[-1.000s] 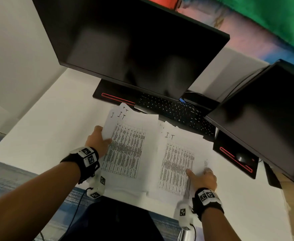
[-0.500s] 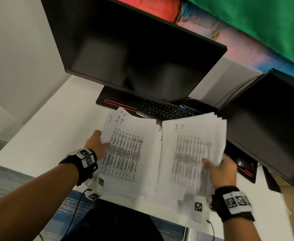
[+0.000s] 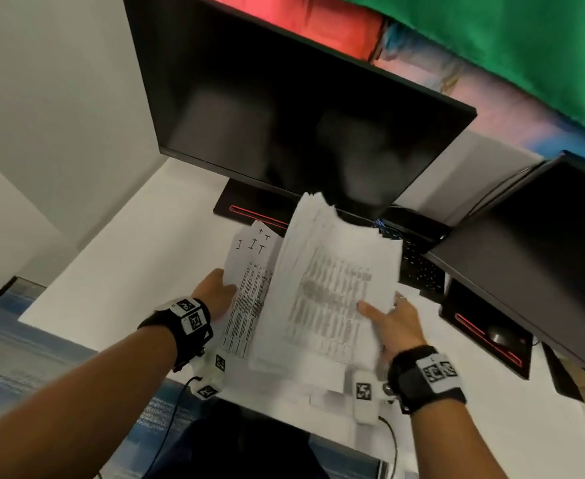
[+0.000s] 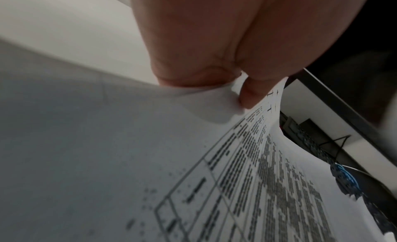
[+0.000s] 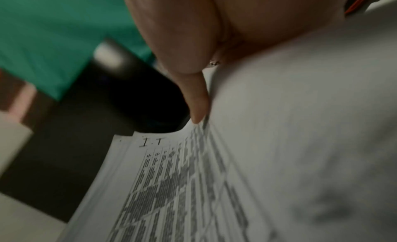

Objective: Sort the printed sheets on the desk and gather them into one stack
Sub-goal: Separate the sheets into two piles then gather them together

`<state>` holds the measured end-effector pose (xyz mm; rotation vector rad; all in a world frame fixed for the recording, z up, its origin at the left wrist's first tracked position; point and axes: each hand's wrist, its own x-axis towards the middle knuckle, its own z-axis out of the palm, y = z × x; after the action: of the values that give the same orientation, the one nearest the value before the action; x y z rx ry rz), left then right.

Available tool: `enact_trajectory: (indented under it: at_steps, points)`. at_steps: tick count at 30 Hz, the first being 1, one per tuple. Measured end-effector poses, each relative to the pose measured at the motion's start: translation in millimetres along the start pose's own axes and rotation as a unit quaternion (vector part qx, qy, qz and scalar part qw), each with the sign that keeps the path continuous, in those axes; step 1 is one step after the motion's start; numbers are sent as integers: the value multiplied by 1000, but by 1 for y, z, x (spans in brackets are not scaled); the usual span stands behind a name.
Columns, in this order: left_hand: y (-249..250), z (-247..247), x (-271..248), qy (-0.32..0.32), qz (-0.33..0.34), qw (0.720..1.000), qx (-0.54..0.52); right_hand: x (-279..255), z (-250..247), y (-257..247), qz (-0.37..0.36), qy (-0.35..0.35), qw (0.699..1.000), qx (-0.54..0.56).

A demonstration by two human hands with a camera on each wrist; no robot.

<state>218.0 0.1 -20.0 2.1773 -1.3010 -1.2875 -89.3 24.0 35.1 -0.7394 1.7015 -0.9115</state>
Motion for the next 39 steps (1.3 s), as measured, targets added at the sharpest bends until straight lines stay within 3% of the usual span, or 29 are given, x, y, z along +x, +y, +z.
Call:
enact_trajectory:
  at_steps: [3, 6, 8, 9, 11, 13, 15, 17, 19, 23, 25, 29, 32, 35, 39]
  points:
    - [0, -7, 2, -14, -7, 999, -30, 17, 32, 32, 27, 14, 989, -143]
    - [-5, -6, 5, -28, -7, 1000, -9, 18, 58, 56, 27, -79, 966, -243]
    - [-7, 0, 6, -10, -6, 1000, 2, 12, 59, 58, 37, -103, 964, -242]
    - [-7, 3, 6, 0, -7, 1000, 11, 13, 51, 59, 32, -87, 964, -250]
    - [-8, 7, 5, 14, -10, 1000, 21, 16, 18, 60, 40, 26, 944, -327]
    - [-9, 9, 7, 23, -1, 999, 22, 19, -23, 72, 106, 132, 894, -415]
    - [-11, 9, 9, 25, 2, 1000, 20, 22, -57, 88, 169, 160, 861, -452]
    - [-12, 10, 11, 21, 2, 1000, 23, 20, -70, 96, 157, 163, 872, -434]
    - [-12, 9, 12, 17, -1, 1000, 21, 18, -71, 93, 122, 167, 902, -379]
    - [-13, 9, 15, 17, 2, 999, 26, 14, -57, 84, 143, 151, 967, -150]
    - [-13, 8, 16, 21, 7, 999, 27, 13, -55, 82, 144, 164, 963, -156]
    - [-11, 7, 15, 21, 9, 999, 32, 12, -75, 92, 181, 251, 920, -241]
    - [-9, 7, 13, 21, 8, 999, 34, 20, -87, 114, 186, 243, 900, -309]
    - [-10, 7, 14, 19, 6, 999, 28, 10, -66, 95, 167, 221, 916, -290]
    - [-9, 6, 12, 25, 10, 999, 26, 8, -55, 85, 160, 241, 946, -146]
